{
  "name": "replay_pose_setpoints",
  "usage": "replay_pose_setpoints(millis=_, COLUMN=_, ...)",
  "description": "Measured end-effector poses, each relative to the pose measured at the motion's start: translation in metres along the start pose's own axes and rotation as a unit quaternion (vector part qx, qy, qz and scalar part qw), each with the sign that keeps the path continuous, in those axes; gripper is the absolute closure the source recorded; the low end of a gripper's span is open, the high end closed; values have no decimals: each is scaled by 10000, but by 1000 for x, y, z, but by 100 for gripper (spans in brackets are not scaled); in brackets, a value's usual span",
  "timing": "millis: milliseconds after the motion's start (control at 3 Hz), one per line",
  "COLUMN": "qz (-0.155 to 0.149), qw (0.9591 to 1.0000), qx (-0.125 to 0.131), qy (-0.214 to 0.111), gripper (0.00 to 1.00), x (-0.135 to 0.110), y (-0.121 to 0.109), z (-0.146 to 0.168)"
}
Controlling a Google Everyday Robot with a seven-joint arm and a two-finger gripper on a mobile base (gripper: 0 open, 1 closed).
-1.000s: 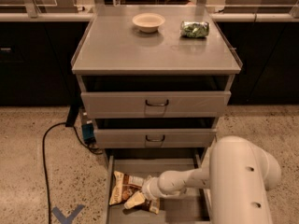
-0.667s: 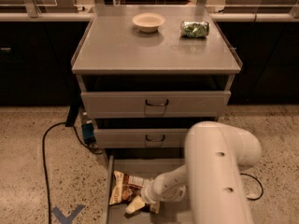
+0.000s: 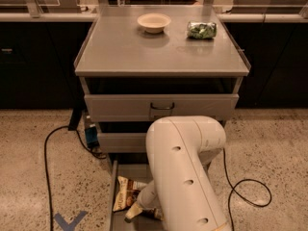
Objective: Pick brown chip bag from bottom drawer and place on counter
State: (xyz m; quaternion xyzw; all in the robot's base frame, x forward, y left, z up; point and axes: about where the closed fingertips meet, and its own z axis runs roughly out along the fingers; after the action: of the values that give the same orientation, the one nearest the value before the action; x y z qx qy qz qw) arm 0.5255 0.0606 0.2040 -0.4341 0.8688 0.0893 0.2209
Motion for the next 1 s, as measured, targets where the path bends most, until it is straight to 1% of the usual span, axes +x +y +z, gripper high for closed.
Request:
replay_pose_setpoints(millis=333, qz=140, qw=9998, qx=-152, qy=63, gripper=0, x=16, y=0, z=8)
replay_pose_setpoints(millis=667, qz=95, qw=9996, qx=-180, qy=192, gripper=0, x=26, y=4, z=20)
replay_pose_setpoints(millis=1000, qz=45, qw=9992, qx=-267, qy=290, gripper=0, x=34, y=9, z=34)
